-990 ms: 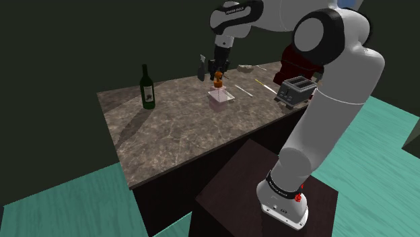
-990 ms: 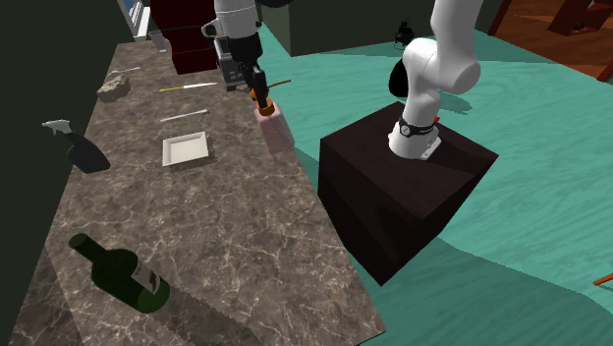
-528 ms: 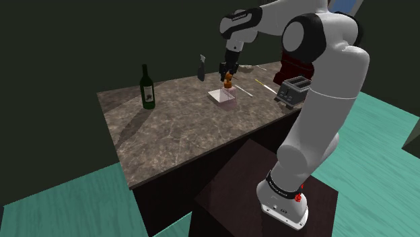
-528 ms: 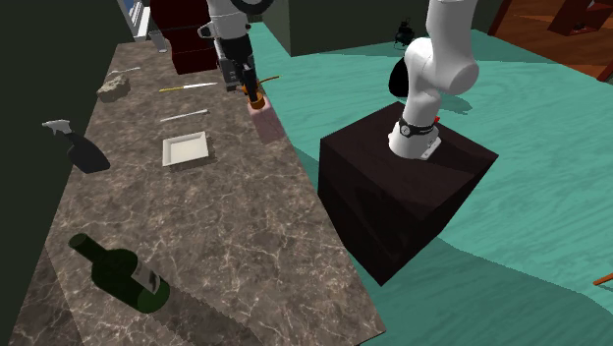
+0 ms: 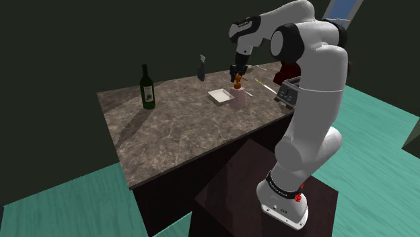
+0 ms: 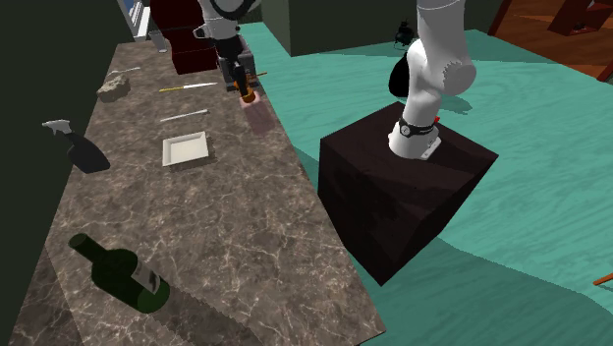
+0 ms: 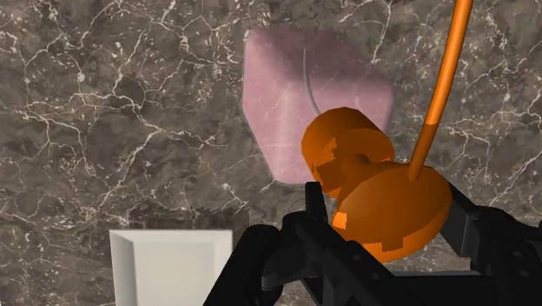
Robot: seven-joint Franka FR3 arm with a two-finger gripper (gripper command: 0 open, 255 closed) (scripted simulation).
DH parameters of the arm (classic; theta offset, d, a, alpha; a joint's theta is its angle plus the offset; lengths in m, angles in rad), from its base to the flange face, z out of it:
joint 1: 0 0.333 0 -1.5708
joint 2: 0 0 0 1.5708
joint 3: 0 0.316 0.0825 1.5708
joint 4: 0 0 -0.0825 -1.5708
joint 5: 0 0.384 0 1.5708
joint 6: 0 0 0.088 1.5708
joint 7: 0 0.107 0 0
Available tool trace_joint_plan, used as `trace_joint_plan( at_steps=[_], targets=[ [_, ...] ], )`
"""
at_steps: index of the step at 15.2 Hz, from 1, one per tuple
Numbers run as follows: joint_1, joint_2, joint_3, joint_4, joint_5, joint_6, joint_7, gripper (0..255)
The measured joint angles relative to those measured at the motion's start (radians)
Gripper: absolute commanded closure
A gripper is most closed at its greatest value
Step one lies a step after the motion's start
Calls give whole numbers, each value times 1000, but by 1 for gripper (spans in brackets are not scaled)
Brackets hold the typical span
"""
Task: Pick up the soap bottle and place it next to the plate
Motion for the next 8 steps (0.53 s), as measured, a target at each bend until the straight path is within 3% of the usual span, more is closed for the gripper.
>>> trace_joint_plan(
  at_steps=[8],
  targets=[
    [-143,214,-17,227,52,-36,-141,255]
  ],
)
